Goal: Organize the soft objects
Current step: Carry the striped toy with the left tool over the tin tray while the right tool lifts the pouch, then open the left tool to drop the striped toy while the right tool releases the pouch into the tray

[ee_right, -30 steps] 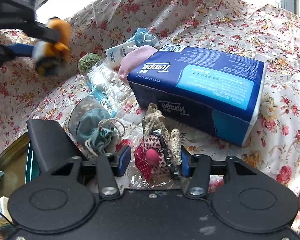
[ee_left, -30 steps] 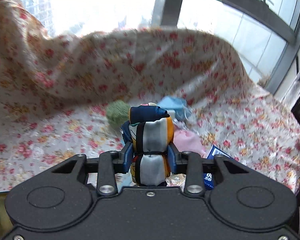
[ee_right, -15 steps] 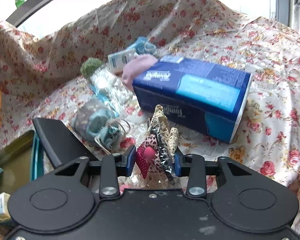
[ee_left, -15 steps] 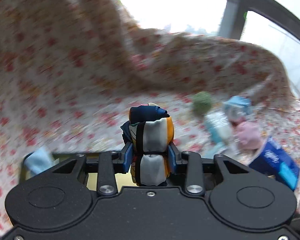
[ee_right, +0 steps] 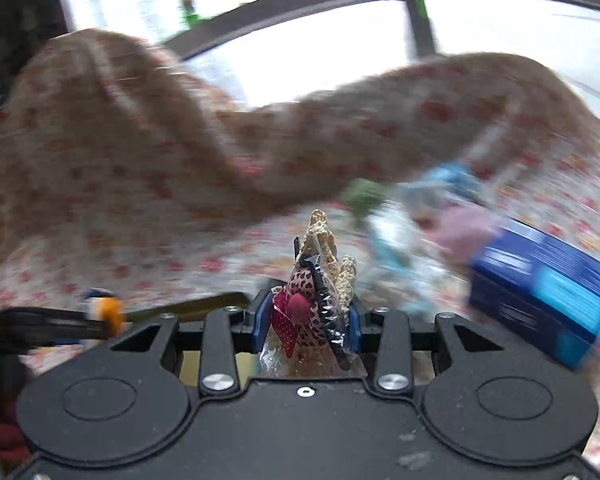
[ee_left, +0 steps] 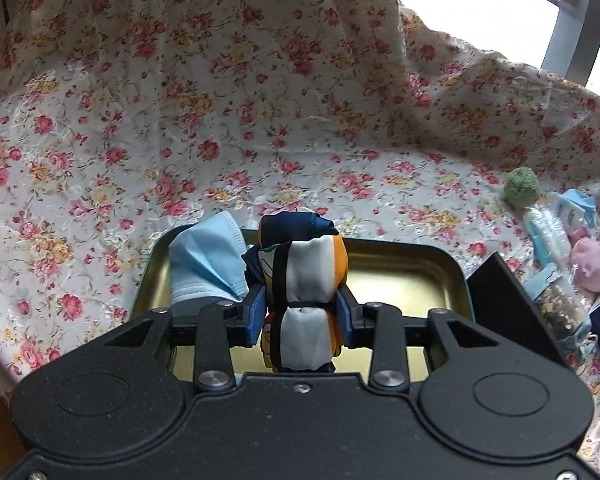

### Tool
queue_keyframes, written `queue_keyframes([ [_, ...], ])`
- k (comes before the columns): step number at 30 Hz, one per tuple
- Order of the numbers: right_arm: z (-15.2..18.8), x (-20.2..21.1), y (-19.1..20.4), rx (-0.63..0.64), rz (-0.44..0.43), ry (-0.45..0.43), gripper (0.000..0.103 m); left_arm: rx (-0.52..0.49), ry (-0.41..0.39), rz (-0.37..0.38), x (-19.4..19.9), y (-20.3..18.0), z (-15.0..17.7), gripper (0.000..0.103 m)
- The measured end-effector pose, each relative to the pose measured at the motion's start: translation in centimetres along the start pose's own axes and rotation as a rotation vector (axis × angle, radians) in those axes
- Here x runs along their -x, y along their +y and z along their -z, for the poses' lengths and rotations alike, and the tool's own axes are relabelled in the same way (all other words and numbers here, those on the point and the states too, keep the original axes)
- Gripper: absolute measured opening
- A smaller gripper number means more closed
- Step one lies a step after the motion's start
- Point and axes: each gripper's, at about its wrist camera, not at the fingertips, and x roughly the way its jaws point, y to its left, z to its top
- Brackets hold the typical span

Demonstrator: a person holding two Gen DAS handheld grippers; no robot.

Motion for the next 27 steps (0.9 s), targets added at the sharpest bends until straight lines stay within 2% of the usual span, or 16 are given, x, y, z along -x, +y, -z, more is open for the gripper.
queue_keyframes([
  [3,-0.8,-0.6,3.3,0.052,-0.096,-0.008,0.038,-0.005,-0.012,-0.023,-0.1,0.0,-0.1,0.038],
  [4,-1.0,-0.8,4.1,0.063,-0.124,-0.018,0.038,-0.005,-0.026,-0.042,0.0,0.0,-0.1,0.042],
  [5,-1.1,-1.1,5.0,0.077,-0.144,-0.029,0.052,-0.007,-0.037,-0.066,0.0,-0.1,-0.1,0.052],
  [6,-1.1,-1.4,5.7,0.094,-0.149,-0.031,0.061,-0.010,-0.052,-0.088,0.1,-0.1,-0.1,0.057],
  [7,-1.1,-1.7,6.3,0.111,-0.145,-0.038,0.066,-0.010,-0.070,-0.105,0.3,-0.1,-0.1,0.065],
  [8,-0.9,-1.9,6.8,0.131,-0.136,-0.045,0.064,-0.012,-0.080,-0.117,0.4,-0.2,-0.1,0.068],
  [11,-0.2,-2.0,7.4,0.158,-0.130,-0.033,0.065,-0.025,-0.076,-0.119,0.4,-0.1,0.1,0.069],
  [18,1.2,-1.5,5.5,0.096,-0.098,0.017,0.065,-0.042,-0.039,-0.120,-0.2,-0.7,0.6,0.070],
  [27,2.2,-0.8,3.3,0.055,-0.030,0.026,0.065,-0.070,-0.055,-0.135,0.7,-2.3,1.1,0.078],
])
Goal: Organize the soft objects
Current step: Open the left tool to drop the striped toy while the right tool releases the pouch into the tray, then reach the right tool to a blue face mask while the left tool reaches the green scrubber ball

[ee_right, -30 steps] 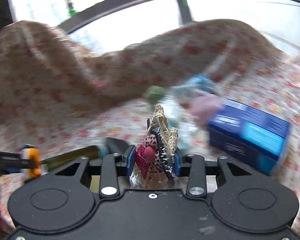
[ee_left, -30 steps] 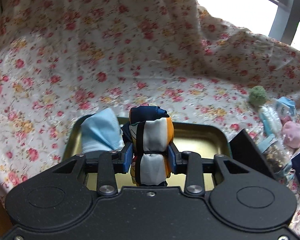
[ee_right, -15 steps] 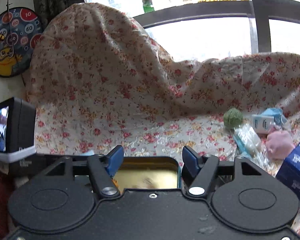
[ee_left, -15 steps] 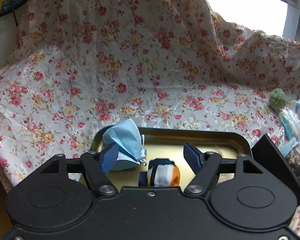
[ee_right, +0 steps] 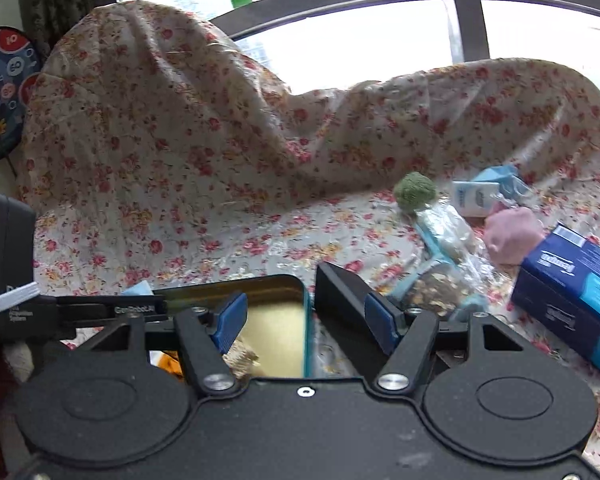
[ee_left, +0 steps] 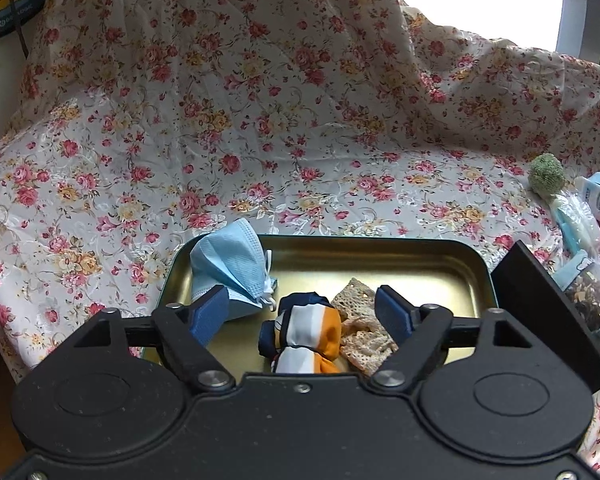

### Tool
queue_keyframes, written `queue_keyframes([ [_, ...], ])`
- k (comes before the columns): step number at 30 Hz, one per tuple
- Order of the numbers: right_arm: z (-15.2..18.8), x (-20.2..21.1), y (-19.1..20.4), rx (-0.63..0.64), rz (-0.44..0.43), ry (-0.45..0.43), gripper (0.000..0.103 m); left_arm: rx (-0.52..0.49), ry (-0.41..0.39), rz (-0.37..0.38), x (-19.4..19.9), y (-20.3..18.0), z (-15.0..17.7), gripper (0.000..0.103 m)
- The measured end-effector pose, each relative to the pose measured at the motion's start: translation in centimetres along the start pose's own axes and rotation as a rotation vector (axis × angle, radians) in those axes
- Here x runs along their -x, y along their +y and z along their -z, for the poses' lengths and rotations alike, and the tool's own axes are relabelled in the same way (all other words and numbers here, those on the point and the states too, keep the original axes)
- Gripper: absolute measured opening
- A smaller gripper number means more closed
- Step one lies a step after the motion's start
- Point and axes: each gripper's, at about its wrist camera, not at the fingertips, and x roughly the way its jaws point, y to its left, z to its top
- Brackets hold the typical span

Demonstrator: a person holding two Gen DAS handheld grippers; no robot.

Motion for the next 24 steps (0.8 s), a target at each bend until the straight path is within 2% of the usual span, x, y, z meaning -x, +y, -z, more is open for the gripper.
queue_keyframes([
  [17,1.9,2.2,-4.5,-0.090,0.082,0.025,0.067,-0.060,0.052,0.033,2.2,-3.5,2.6,0.085],
  [24,2.6,2.9,-6.4,-0.126,0.122,0.026,0.072,-0.082,0.047,0.059,3.5,-5.0,3.1,0.090],
])
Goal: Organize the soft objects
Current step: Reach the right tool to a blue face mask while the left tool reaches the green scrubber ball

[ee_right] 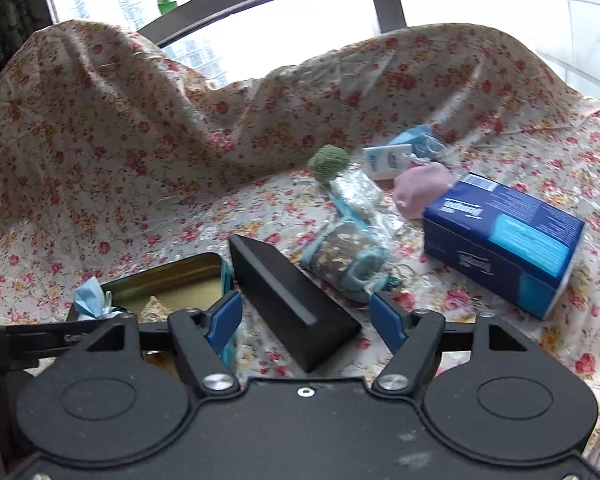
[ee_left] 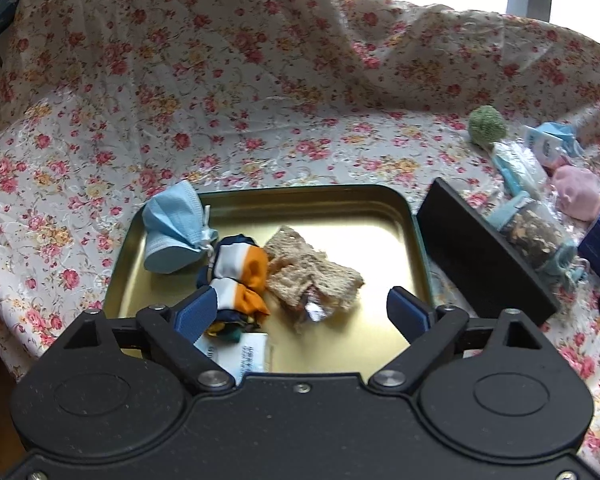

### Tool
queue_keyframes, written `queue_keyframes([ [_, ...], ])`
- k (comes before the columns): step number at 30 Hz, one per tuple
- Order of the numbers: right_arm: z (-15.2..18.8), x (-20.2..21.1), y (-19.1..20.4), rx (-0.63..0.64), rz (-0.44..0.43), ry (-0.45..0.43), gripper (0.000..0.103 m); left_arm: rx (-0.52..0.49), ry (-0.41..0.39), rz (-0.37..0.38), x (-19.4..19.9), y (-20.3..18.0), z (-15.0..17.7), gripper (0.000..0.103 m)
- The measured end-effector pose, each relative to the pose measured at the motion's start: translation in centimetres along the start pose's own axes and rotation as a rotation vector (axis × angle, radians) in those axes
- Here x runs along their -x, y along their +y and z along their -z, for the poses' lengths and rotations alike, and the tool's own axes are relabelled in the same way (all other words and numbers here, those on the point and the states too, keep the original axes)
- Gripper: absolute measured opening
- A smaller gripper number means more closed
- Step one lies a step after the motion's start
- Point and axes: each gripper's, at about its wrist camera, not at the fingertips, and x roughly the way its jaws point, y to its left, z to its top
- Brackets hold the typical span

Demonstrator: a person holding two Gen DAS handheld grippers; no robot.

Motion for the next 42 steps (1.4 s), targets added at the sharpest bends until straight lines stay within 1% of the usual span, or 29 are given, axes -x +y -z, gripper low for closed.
queue_keyframes([
  [11,0.5,-0.2,-5.1,-0.101,0.114,0.021,0.074,-0.087,-0.008,0.083,0.9,-4.3,-0.4,0.091],
  [18,-0.2,-0.5,-8.0,-0.141,0.187,0.004,0.074,-0.130,-0.035,0.128,1.0,-6.8,-1.5,0.091],
  [25,-2.2,-1.3,-9.5,-0.125,0.238,-0.034,0.076,-0.165,-0.056,0.166,0.3,-9.2,-3.0,0.091],
  [29,-3.6,-2.2,-9.8,-0.083,0.261,-0.056,0.077,-0.186,-0.073,0.180,-0.2,-10.5,-4.3,0.091],
  [37,-7.0,-4.9,-10.4,-0.030,0.253,-0.074,0.079,-0.189,-0.088,0.191,-2.2,-12.3,-7.2,0.092],
  [42,-8.9,-7.6,-11.3,-0.018,0.249,-0.047,0.080,-0.190,-0.076,0.199,-3.9,-13.2,-8.5,0.092],
])
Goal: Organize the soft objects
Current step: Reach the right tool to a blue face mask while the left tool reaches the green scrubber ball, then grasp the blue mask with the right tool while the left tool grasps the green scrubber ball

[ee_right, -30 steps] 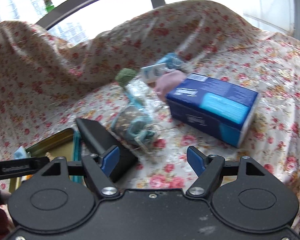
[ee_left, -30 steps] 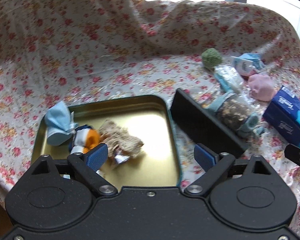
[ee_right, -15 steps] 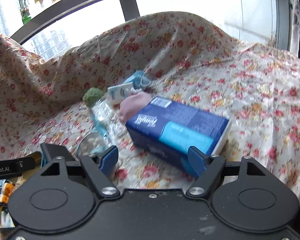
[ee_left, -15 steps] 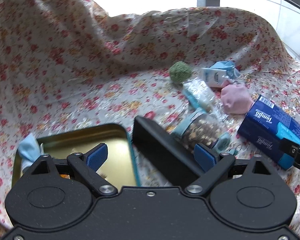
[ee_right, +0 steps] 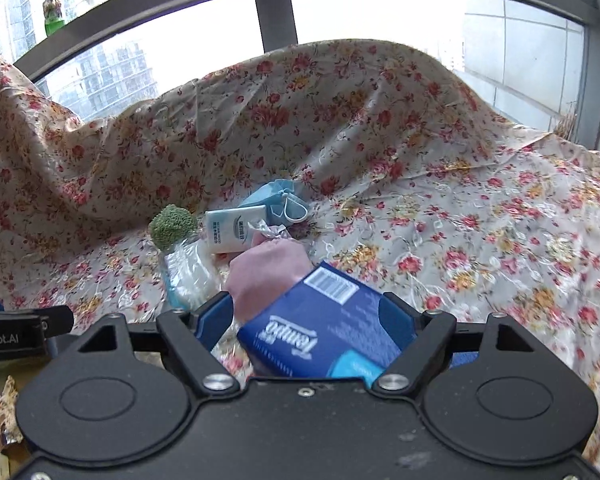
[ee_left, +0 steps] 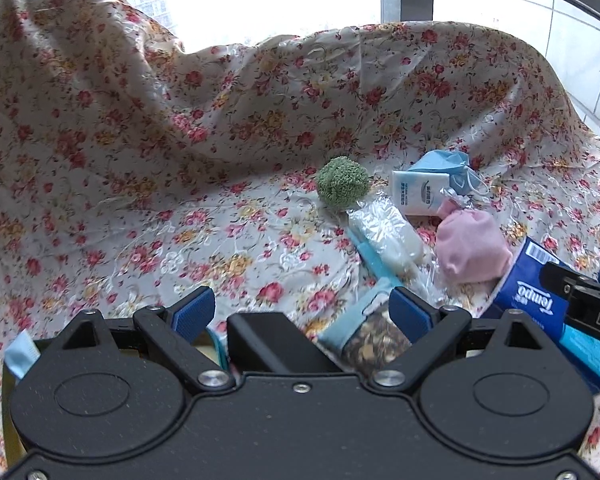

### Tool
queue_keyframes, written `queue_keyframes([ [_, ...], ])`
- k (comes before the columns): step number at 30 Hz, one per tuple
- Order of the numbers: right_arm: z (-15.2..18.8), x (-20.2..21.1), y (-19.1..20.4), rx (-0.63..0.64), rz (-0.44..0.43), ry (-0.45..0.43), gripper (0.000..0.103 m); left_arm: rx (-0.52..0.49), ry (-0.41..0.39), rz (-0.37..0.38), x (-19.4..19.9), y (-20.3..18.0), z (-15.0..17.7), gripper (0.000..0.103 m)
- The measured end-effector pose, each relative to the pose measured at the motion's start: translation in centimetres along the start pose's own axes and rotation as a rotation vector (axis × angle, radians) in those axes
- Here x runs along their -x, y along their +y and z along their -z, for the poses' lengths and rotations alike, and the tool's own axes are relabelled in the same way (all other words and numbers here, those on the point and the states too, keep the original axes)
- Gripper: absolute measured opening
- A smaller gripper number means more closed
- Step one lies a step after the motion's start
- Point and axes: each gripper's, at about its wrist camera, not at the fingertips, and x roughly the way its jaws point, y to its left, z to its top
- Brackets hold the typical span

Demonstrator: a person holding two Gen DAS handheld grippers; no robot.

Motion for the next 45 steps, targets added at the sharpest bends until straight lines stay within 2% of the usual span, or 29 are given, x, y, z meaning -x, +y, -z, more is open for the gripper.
queue_keyframes([
  [6,-2.7,-3.3,0.4,0.016,-0.014,0.018,0.080,0.009,0.015,0.007,-2.2,0.0,-2.1,0.092],
  [11,-5.8,-6.5,1.4,0.050,-0.037,-0.013,0.082,0.052,0.026,0.005,-3.9,0.2,-4.0,0.092],
  [20,-10.6,-14.6,2.3,0.093,-0.075,-0.017,0.087,0.110,0.032,-0.038,-6.7,0.1,-6.5,0.092],
  [28,-11.4,-20.1,1.1,-0.075,-0.181,-0.019,0.090,0.119,0.033,-0.074,-9.4,-0.7,-8.2,0.095],
  [32,-10.4,-20.3,1.3,-0.059,-0.147,-0.047,0.091,0.119,0.034,-0.090,-11.0,-1.0,-9.0,0.095],
  [34,-10.1,-20.2,1.7,-0.033,-0.138,-0.061,0.098,0.117,0.032,-0.094,-11.7,-1.2,-9.4,0.095],
  [36,-9.9,-20.7,2.4,0.010,-0.094,-0.035,0.098,0.118,0.032,-0.098,-12.3,-1.3,-9.8,0.096],
  [38,-9.8,-21.5,2.8,0.043,-0.087,0.013,0.097,0.123,0.036,-0.092,-12.9,-1.3,-10.1,0.096],
  [45,-9.6,-22.4,2.9,0.038,-0.049,0.045,0.097,0.138,0.062,-0.079,-15.5,-1.5,-11.0,0.097],
])
